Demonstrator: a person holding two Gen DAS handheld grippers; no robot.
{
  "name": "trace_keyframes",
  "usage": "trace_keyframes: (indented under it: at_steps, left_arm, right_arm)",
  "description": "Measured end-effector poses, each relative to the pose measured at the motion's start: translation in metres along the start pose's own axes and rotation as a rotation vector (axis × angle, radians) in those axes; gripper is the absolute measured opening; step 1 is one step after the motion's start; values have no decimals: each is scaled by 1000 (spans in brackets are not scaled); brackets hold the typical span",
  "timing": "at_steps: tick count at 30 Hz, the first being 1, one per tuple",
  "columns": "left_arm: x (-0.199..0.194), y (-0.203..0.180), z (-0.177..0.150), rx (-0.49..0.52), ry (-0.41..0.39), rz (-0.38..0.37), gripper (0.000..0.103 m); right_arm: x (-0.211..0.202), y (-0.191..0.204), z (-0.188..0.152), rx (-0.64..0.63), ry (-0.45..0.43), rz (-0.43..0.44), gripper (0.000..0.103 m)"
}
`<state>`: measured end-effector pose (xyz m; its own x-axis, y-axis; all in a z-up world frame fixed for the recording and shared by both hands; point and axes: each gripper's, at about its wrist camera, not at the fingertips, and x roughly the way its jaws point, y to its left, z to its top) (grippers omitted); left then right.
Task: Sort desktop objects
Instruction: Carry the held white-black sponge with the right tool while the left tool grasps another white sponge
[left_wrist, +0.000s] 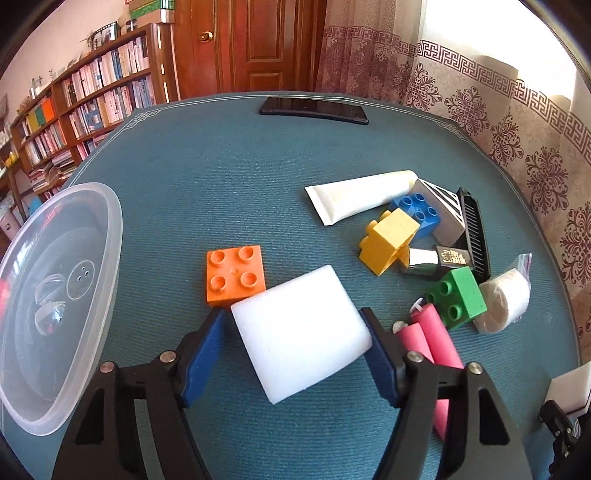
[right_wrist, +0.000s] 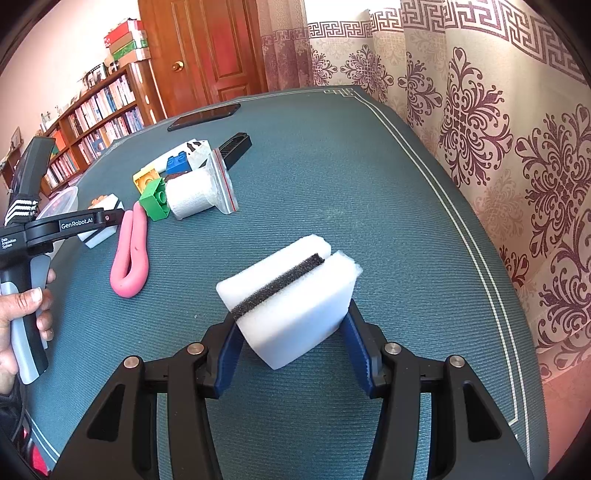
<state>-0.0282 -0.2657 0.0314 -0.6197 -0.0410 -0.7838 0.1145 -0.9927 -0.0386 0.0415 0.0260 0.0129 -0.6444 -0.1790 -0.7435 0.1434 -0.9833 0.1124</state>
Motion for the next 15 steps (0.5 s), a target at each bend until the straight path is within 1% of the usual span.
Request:
trace_keyframes:
  at_steps: [2,3,8,12,15]
  left_arm:
    - [-2,2,-1,-2,-10,-10,64]
    - [-4,3,-1,-3,-14,-19,63]
    - [-13,6,-9,2,-32,-49,62]
    - [-26,10,-18,8,-67,-65,62]
    - [-40,18,-23,0,-101,-84,62]
  right_arm:
    - [0,0,0,-1,-2,-2,55]
    - [-1,0,0,-1,-3,-4,55]
    - [-4,1,-1,2,-18,-8,55]
    - [-8,8,-1,-4,-34,13,55]
    - [-10,20,-3,-25,-39,37,55]
